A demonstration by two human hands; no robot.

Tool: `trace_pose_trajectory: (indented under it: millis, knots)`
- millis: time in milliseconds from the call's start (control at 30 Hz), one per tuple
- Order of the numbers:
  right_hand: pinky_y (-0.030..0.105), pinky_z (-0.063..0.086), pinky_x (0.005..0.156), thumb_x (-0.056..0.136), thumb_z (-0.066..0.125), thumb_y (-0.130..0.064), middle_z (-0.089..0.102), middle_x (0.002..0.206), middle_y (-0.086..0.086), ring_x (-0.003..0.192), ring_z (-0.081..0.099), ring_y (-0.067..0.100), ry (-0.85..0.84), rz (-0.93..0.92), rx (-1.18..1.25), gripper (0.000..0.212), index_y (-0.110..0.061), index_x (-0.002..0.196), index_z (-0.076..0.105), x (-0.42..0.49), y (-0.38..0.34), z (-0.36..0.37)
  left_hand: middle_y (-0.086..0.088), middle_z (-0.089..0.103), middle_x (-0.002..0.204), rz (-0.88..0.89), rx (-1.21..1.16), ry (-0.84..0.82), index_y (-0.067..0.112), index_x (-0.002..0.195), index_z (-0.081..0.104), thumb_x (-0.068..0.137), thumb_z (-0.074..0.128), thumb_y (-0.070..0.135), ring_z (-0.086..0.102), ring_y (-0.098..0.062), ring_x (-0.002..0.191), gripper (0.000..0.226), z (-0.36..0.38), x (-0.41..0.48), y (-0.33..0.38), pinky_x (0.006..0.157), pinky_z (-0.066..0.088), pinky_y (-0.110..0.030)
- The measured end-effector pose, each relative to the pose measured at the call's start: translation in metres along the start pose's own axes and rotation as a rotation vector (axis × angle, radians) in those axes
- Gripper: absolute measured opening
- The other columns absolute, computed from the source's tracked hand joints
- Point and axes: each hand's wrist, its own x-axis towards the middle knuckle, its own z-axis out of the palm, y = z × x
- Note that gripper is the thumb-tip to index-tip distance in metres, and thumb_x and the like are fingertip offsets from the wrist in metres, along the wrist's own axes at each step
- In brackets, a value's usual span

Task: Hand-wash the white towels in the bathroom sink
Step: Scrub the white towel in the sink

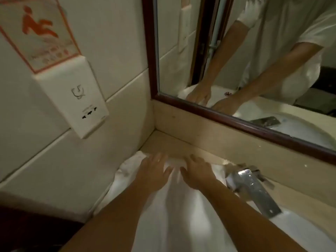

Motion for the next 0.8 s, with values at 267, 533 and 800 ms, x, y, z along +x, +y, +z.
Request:
trace_pose_trajectory:
  millis: [267,533,800]
  knots:
    - [0.046,0.032,0.113,0.109,0.04,-0.052,0.054,0.146,0.01,0.137,0.046,0.033,-0.005,0.073,-0.168,0.049,-0.022,0.146,0.052,0.017,0.008,0.02,-0.001,0.05,0.142,0.014,0.157,0.064,0.021,0.145,0.046,0.095,0.006,0.072,0.047,-0.021,0.13,0.083,0.025,0.023,-0.014,0.111,0.031,-0.037]
    - [0.026,0.034,0.075,0.114,0.033,-0.045,0.061,0.123,0.006,0.109,0.056,0.025,-0.011,-0.018,-0.027,0.038,-0.018,0.125,0.058,-0.002,0.014,0.002,0.002,0.053,0.115,0.024,0.152,0.1,0.027,0.114,0.059,0.086,0.007,0.081,0.05,-0.021,0.107,0.08,0.016,0.023,-0.02,0.098,0.035,-0.034]
    - [0.038,0.039,0.075,0.114,0.037,-0.038,0.067,0.108,0.015,0.099,0.062,0.035,0.05,-0.06,0.275,0.022,-0.019,0.105,0.043,-0.061,0.009,-0.041,-0.003,0.072,0.114,0.098,-0.081,0.105,0.021,0.111,0.062,0.085,0.014,0.083,0.067,-0.026,0.107,0.082,-0.034,-0.022,-0.004,0.088,0.048,-0.038]
